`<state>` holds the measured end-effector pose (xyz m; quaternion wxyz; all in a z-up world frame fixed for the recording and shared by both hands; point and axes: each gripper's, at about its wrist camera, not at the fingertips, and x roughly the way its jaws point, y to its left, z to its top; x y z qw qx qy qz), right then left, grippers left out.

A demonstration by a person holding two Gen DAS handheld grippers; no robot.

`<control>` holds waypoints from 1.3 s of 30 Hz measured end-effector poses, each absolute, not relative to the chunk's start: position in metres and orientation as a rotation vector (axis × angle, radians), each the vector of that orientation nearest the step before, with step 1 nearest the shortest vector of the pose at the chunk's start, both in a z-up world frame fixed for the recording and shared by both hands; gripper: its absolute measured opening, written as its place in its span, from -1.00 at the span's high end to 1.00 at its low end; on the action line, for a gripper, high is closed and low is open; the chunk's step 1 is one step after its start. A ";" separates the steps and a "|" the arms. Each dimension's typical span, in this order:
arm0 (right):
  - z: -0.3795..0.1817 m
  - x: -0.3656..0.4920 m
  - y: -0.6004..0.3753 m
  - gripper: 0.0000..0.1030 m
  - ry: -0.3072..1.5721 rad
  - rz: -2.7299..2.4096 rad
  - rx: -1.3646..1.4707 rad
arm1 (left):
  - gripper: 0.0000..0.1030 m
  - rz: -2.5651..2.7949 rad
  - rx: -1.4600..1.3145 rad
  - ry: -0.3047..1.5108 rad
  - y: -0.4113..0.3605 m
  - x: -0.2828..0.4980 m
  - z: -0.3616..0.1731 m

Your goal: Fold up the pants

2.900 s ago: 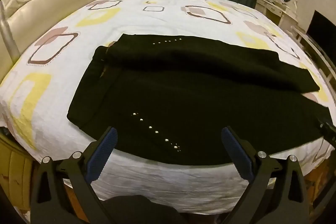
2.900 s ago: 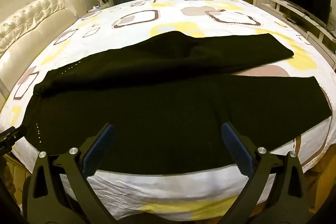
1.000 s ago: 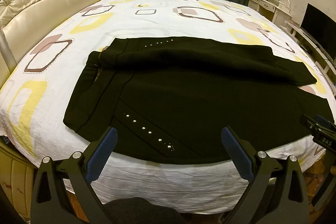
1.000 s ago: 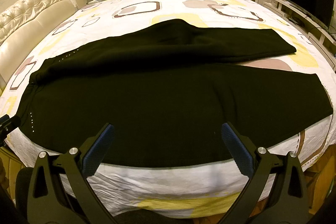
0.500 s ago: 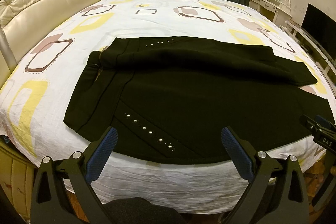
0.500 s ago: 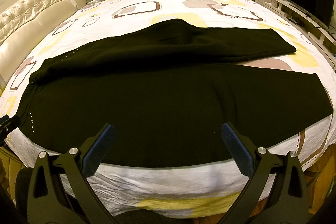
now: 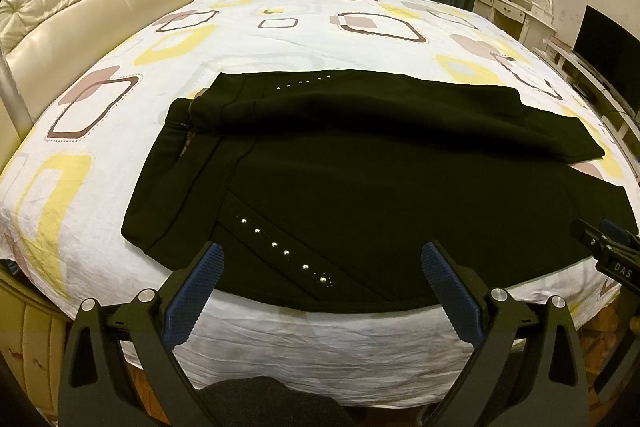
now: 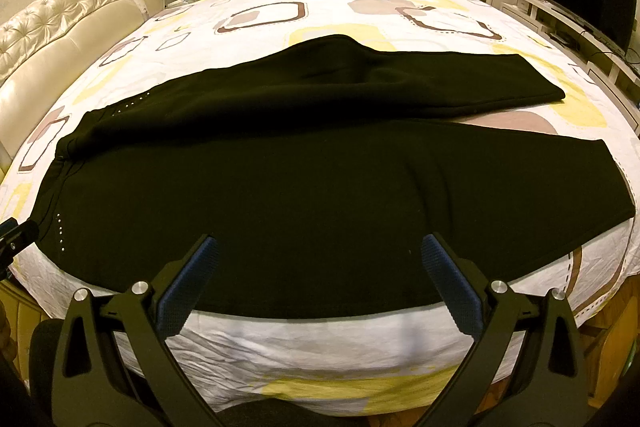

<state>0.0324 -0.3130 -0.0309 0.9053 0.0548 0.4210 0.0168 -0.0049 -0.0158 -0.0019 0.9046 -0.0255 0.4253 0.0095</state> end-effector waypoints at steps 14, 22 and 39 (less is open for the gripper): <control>-0.030 0.033 -0.313 -0.96 0.870 0.035 0.114 | -0.92 0.019 -0.054 0.880 -0.016 -0.005 -0.002; -0.031 0.031 -0.313 -0.96 0.871 0.036 0.113 | -0.92 0.020 -0.053 0.880 -0.017 -0.006 -0.002; -0.037 0.028 -0.310 -0.96 0.888 0.069 0.131 | -0.92 0.003 -0.045 0.876 -0.016 -0.005 -0.002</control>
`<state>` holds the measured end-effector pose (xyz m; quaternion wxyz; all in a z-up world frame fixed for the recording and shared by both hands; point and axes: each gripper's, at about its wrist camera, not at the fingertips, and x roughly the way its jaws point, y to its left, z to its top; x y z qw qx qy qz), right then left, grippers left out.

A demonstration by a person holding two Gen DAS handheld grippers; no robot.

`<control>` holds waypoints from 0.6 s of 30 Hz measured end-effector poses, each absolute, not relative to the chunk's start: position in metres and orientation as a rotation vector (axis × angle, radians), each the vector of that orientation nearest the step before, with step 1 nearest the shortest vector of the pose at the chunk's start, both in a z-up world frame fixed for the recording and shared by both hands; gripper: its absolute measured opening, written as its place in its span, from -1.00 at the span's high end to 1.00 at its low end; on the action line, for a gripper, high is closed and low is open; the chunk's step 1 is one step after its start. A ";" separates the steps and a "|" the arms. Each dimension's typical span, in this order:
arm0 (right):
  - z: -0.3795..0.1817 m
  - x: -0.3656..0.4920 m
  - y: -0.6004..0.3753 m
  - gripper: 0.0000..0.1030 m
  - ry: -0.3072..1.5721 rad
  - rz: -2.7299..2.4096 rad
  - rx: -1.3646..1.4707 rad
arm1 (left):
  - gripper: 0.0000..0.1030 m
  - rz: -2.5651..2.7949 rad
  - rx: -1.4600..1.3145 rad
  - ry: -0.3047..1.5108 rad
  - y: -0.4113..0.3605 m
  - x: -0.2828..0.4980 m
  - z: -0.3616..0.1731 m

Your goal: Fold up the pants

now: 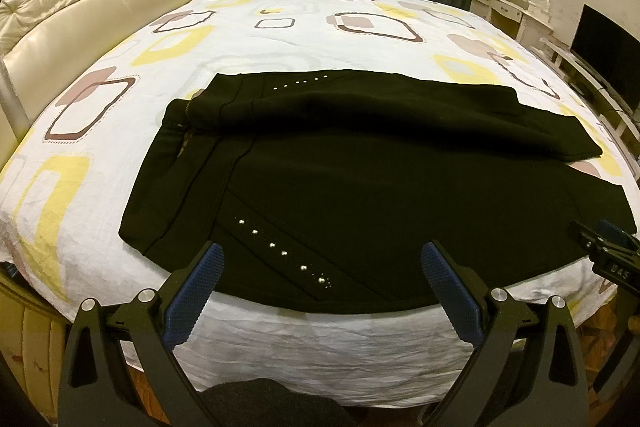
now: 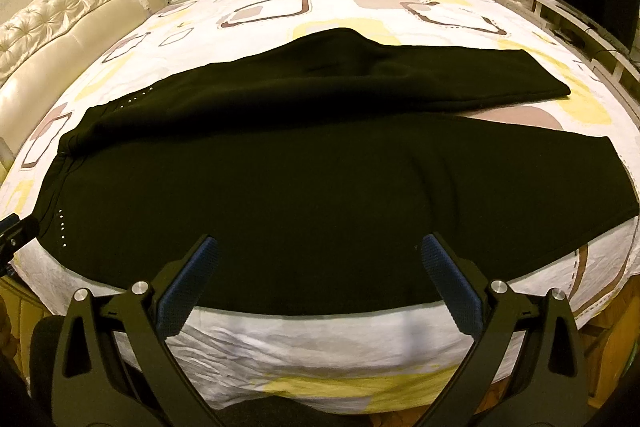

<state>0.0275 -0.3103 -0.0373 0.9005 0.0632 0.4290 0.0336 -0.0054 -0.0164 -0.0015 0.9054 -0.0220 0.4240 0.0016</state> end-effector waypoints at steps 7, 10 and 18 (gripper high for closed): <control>-0.011 0.058 -0.326 -0.96 0.864 0.358 0.255 | -0.92 -0.182 -0.112 0.909 0.031 0.018 0.013; 0.007 0.092 -0.327 -0.96 0.859 0.469 0.265 | -0.92 -0.159 -0.056 0.872 0.068 0.041 0.020; 0.021 0.233 -0.297 -0.96 0.936 0.599 0.068 | -0.91 -0.184 -0.087 0.961 0.164 0.186 0.004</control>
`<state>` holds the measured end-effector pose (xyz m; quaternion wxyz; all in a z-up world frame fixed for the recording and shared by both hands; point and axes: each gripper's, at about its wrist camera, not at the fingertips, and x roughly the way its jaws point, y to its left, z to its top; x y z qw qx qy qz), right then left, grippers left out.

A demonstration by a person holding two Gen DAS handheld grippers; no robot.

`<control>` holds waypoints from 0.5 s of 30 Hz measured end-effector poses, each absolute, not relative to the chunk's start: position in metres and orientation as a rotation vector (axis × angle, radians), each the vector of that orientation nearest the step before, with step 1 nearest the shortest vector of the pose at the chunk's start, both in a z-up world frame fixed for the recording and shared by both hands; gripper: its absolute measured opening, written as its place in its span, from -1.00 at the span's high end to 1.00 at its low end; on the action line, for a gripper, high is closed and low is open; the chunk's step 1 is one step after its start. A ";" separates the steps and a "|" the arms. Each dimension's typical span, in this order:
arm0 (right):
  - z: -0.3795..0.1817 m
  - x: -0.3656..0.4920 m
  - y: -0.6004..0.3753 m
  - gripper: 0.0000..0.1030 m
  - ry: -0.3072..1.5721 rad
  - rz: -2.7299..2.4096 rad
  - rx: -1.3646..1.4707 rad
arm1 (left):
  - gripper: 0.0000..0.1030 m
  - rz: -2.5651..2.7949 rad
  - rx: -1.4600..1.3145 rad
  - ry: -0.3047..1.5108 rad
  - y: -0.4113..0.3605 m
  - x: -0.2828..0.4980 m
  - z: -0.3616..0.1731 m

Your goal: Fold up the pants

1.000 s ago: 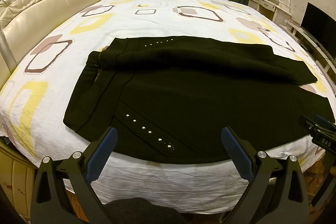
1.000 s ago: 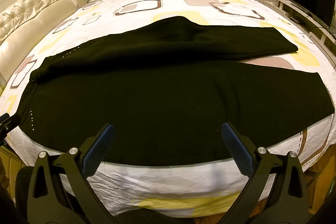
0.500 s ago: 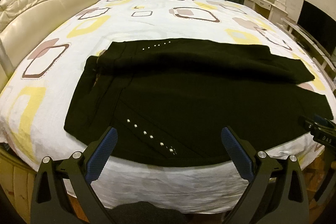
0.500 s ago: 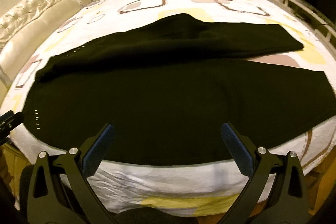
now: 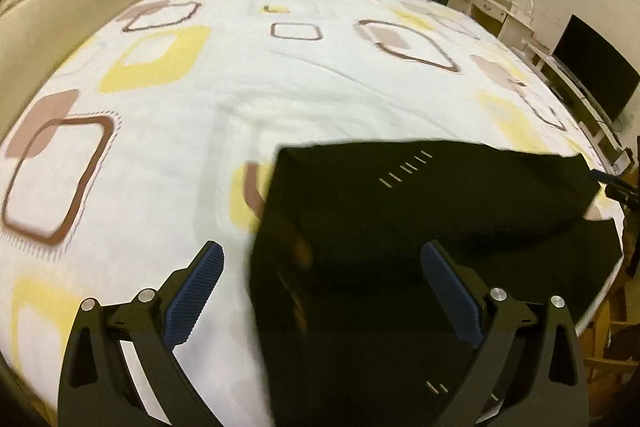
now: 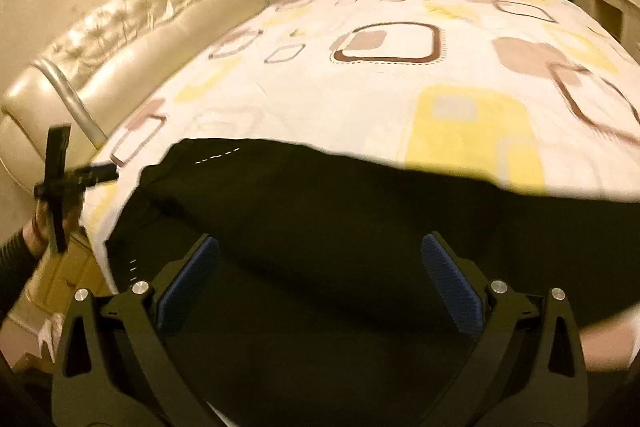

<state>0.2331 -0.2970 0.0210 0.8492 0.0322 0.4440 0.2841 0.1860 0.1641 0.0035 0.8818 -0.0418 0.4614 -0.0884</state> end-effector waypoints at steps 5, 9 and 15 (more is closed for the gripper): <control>-0.005 0.301 -0.275 -0.96 1.051 0.627 -0.058 | -0.90 -0.260 -0.066 1.067 0.180 0.261 -0.035; -0.028 0.335 -0.266 -0.96 1.127 0.663 -0.120 | -0.90 -0.334 -0.047 1.128 0.179 0.290 -0.054; -0.049 0.358 -0.250 -0.88 1.214 0.723 -0.169 | -0.78 -0.388 0.003 1.158 0.169 0.304 -0.068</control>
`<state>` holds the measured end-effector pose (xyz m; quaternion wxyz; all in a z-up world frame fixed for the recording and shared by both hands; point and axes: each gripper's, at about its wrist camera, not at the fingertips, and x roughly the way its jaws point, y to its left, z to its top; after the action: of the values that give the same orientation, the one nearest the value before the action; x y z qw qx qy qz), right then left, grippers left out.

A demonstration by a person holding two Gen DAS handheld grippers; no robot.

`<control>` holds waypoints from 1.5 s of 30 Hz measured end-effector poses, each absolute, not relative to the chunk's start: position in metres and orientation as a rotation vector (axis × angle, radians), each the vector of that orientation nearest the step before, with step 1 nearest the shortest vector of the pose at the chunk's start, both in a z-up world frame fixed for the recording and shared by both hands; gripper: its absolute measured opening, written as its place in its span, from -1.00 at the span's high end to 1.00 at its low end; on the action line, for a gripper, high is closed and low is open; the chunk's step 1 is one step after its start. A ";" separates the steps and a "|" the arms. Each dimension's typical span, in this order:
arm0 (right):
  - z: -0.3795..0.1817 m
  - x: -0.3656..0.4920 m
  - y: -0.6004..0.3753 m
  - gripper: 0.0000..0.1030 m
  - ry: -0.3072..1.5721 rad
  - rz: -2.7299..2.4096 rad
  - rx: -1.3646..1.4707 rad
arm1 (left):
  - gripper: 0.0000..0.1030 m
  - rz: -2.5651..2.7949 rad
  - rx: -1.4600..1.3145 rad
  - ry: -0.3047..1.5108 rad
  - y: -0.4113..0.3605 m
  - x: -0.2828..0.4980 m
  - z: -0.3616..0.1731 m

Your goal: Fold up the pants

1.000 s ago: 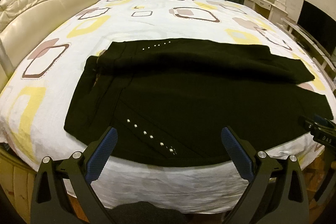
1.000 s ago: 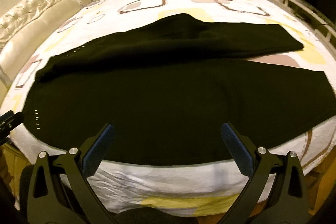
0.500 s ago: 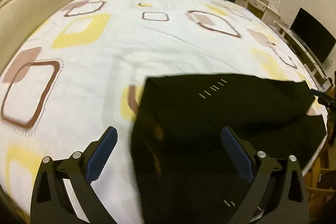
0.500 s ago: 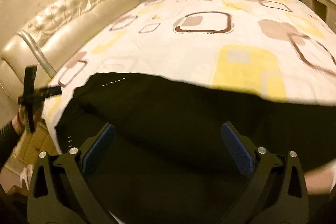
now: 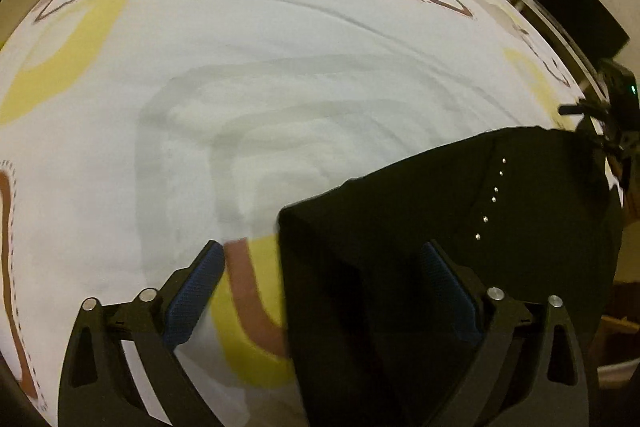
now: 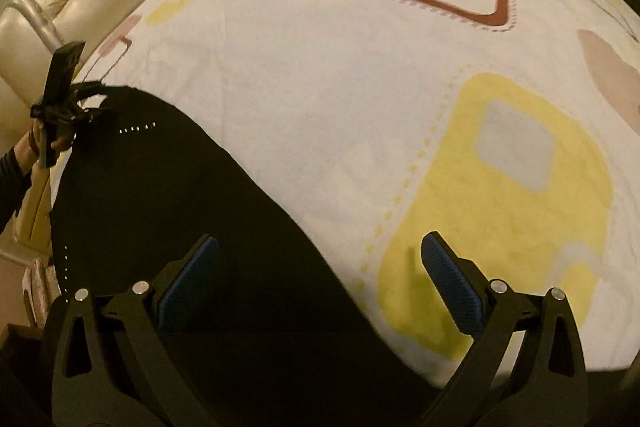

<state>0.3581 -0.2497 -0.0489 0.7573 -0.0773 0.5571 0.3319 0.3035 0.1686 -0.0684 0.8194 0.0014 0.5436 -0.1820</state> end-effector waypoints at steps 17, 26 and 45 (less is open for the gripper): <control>0.010 0.302 -0.233 0.86 1.055 0.703 -0.322 | 0.56 -0.418 0.025 1.048 0.156 0.289 -0.022; 0.034 0.197 -0.231 0.86 0.857 0.609 -0.388 | 0.56 -0.430 -0.036 0.913 0.155 0.220 0.029; -0.024 0.074 -0.221 0.86 0.853 0.580 -0.486 | 0.90 -0.379 -0.159 0.983 0.161 0.112 -0.011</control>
<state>0.0744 -0.2206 -0.0236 0.8419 -0.2301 0.4036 0.2744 0.1122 0.1614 -0.0106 0.8615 -0.0760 0.4685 -0.1805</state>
